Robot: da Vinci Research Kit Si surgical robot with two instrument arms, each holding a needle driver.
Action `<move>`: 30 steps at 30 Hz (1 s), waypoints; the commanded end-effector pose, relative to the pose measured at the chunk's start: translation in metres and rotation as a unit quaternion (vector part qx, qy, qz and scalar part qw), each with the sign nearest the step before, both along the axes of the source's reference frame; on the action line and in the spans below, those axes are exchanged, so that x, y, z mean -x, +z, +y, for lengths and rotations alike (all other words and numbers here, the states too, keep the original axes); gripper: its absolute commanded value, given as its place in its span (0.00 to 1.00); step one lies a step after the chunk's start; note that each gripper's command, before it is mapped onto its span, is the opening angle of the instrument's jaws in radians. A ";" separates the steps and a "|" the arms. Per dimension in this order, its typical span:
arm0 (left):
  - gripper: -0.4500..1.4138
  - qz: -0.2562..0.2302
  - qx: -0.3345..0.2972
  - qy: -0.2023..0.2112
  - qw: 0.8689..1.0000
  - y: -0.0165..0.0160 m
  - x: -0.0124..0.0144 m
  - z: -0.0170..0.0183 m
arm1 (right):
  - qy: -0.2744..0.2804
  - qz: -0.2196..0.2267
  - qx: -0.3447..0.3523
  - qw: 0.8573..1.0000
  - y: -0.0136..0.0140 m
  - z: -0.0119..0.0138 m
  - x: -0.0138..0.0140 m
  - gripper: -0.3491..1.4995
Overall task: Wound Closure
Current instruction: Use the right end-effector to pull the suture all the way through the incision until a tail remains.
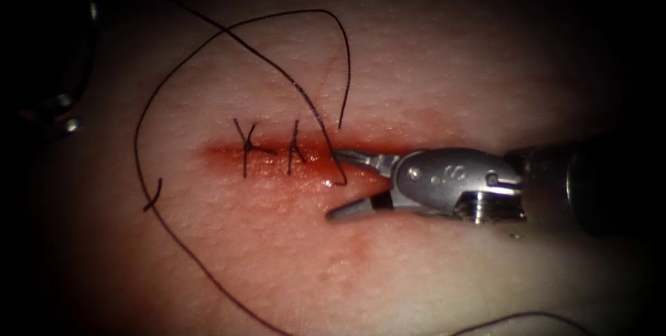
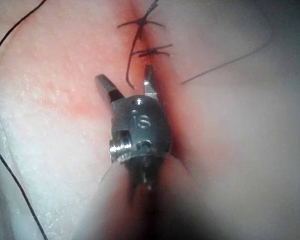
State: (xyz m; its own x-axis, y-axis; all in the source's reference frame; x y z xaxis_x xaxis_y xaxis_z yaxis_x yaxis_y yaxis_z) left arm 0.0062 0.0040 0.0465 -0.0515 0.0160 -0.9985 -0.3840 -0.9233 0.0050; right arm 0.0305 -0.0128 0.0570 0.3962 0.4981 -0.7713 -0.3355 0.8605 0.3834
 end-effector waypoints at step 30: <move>0.00 0.116 -0.040 0.025 0.992 0.0080 0.0023 -0.0007 | -0.024 -0.027 -0.080 0.996 -0.0138 -0.0146 -0.0061 0.00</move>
